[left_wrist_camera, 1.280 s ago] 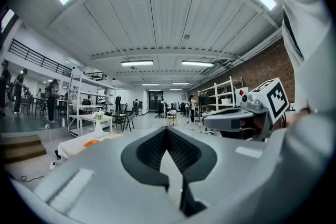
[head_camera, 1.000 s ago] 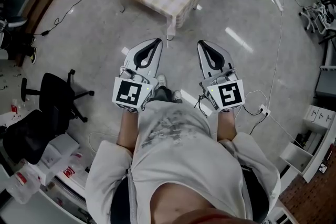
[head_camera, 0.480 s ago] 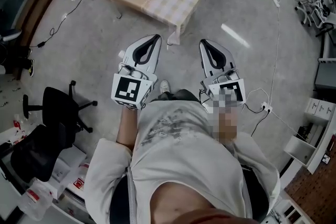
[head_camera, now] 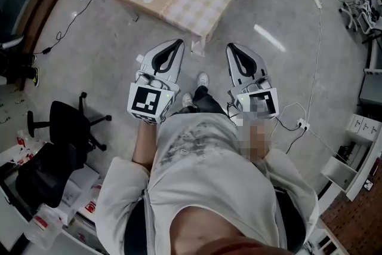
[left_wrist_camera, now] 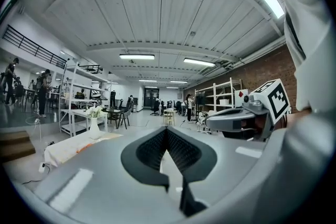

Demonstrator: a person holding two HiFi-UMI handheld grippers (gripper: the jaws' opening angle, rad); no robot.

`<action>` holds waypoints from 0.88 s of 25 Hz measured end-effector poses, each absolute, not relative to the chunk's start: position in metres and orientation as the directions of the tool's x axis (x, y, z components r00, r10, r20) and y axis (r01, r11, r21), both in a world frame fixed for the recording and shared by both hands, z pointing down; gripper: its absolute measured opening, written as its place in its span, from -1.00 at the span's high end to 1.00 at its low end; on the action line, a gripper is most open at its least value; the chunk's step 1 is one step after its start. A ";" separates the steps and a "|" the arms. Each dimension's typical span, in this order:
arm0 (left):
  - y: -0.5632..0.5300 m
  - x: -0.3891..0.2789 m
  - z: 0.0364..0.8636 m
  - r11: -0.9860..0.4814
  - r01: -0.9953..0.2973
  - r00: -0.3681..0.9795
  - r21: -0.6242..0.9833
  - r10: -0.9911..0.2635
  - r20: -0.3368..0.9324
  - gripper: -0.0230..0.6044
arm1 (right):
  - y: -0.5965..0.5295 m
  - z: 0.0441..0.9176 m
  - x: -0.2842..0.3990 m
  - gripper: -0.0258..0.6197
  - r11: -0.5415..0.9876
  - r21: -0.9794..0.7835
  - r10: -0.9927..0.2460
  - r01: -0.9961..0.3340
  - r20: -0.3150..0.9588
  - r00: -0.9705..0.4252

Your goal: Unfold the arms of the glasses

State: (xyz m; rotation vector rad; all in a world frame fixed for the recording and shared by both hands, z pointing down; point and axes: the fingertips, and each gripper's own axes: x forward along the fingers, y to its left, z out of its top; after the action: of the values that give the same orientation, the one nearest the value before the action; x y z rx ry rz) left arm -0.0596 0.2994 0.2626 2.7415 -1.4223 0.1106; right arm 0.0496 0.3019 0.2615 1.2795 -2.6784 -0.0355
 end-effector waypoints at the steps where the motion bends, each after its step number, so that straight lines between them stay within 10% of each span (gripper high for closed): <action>1: 0.293 -0.058 0.264 -0.573 -0.819 0.572 0.012 -0.815 0.091 0.90 | 0.294 0.262 0.049 0.87 0.638 0.099 -0.768 -0.764 0.149 -0.622; 22: 0.186 -0.027 0.263 -0.493 -0.870 0.488 -0.016 -0.864 0.127 0.90 | 0.180 0.259 0.073 0.87 0.729 0.071 -0.684 -0.681 0.120 -0.720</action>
State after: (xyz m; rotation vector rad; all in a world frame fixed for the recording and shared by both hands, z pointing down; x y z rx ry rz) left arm -0.0266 0.1863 0.2633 2.6656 -1.5545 0.1824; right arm 0.0732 0.1800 0.2589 1.1078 -2.7915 -0.0321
